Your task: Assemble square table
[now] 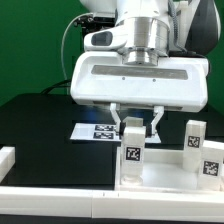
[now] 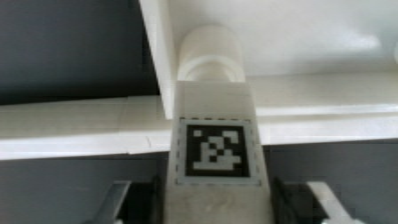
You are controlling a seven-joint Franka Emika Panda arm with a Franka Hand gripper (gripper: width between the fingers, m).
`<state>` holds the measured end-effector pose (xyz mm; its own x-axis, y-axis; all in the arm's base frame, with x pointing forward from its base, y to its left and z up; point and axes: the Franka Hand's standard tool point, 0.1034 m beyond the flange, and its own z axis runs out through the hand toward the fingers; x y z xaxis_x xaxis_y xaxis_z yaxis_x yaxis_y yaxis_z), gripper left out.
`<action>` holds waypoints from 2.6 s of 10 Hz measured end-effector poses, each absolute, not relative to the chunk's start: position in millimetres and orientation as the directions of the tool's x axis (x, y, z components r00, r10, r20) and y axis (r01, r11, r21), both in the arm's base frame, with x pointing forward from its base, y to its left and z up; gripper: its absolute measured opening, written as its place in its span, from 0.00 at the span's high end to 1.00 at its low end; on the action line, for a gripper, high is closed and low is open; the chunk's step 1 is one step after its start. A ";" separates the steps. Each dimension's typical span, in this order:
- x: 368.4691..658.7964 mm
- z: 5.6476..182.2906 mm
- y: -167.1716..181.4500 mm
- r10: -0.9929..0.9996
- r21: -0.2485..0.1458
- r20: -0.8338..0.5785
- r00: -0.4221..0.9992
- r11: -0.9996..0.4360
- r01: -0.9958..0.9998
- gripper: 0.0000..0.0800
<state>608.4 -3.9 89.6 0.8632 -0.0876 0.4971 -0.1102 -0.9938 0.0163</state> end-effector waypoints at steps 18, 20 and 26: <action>628.7 87.8 -15.0 -0.194 -0.111 -0.077 0.978 -0.973 -0.202 0.37; 628.7 87.6 -14.9 -0.235 -0.108 -0.082 0.968 -0.964 -0.243 0.62; 635.5 86.6 -7.4 -0.738 -0.060 -0.096 0.668 -0.665 -0.744 0.64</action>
Offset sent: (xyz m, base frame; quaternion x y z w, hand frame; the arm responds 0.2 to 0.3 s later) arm 0.0000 0.0000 0.0000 0.0000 0.0000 0.0000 1.0000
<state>635.5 -7.4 86.6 0.6675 -0.7384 -0.0960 -0.7443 -0.6651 -0.0597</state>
